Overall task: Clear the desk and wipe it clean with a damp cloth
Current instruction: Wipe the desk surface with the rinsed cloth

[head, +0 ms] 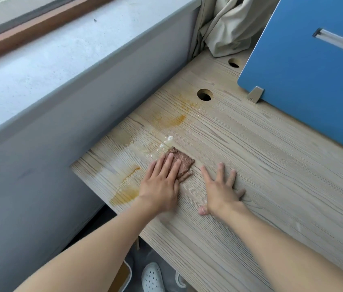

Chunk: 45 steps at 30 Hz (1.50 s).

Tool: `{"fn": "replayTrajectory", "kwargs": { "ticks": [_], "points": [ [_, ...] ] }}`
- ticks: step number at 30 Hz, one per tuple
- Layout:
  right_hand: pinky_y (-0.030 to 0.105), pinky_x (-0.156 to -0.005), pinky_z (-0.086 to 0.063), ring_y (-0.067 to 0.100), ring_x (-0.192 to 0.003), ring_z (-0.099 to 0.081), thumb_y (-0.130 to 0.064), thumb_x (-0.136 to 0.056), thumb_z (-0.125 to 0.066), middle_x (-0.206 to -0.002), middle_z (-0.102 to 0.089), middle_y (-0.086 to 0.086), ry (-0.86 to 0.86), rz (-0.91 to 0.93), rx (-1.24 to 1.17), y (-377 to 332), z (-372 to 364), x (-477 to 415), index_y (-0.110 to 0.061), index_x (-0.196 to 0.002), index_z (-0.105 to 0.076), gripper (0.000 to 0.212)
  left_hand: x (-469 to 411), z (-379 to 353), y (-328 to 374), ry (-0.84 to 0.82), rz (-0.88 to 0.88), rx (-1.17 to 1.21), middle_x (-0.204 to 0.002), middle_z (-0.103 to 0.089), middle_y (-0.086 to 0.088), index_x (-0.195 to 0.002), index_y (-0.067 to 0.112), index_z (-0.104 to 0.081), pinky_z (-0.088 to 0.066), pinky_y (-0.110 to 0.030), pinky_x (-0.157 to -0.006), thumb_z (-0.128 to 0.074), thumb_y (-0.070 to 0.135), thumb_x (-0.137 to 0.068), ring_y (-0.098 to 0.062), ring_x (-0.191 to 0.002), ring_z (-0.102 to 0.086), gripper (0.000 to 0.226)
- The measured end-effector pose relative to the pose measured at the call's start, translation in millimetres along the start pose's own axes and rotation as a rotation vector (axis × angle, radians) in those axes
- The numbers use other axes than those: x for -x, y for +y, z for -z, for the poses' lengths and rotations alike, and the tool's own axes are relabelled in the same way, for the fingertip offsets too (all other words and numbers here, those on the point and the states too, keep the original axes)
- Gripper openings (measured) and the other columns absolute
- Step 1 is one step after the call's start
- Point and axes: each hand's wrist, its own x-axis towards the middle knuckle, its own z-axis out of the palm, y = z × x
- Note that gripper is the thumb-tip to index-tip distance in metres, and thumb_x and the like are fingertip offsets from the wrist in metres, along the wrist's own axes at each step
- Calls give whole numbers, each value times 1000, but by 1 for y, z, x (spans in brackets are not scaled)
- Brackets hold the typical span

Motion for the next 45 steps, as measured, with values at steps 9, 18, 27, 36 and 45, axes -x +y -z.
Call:
{"fn": "replayTrajectory", "kwargs": {
  "ticks": [9,18,27,36,45],
  "points": [
    [78,-104,-22,52,-145,23,-48,-76,-83,-157,36,18,-57,42,45,-37,-27,24,-34,-155,19,130,34,-11,0,-7,-12,1,-162,24,1,-156,29,16,12,-42,-123,-9,45,-103,-21,-148,26,61],
    [79,-103,-23,52,-145,24,-44,-77,-84,-157,37,18,-57,34,37,-39,-28,22,-37,-154,20,130,39,-10,-10,-1,25,57,-163,24,1,-156,31,16,14,-44,-122,-15,43,-103,-21,-147,30,62],
    [79,-107,-17,49,-146,25,-42,-76,-85,-156,38,16,-85,35,-8,-41,-23,27,-36,-154,21,132,38,-9,-26,-2,48,66,-164,21,1,-157,32,13,11,-45,-123,-16,41,-103,-19,-148,29,61],
    [83,-104,-16,51,-142,31,-45,-77,-83,-152,45,19,-113,70,3,-57,-45,40,-33,-152,29,135,59,-15,-45,3,42,62,-164,22,4,-157,33,14,11,-42,-123,-15,42,-104,-17,-147,29,61],
    [83,-103,-15,52,-141,33,-43,-76,-84,-149,49,19,-118,58,9,-59,-43,39,-34,-150,32,138,83,-22,-54,15,-14,22,-163,22,4,-157,32,14,9,-42,-124,-2,47,-98,-17,-148,27,62]
  ]
}}
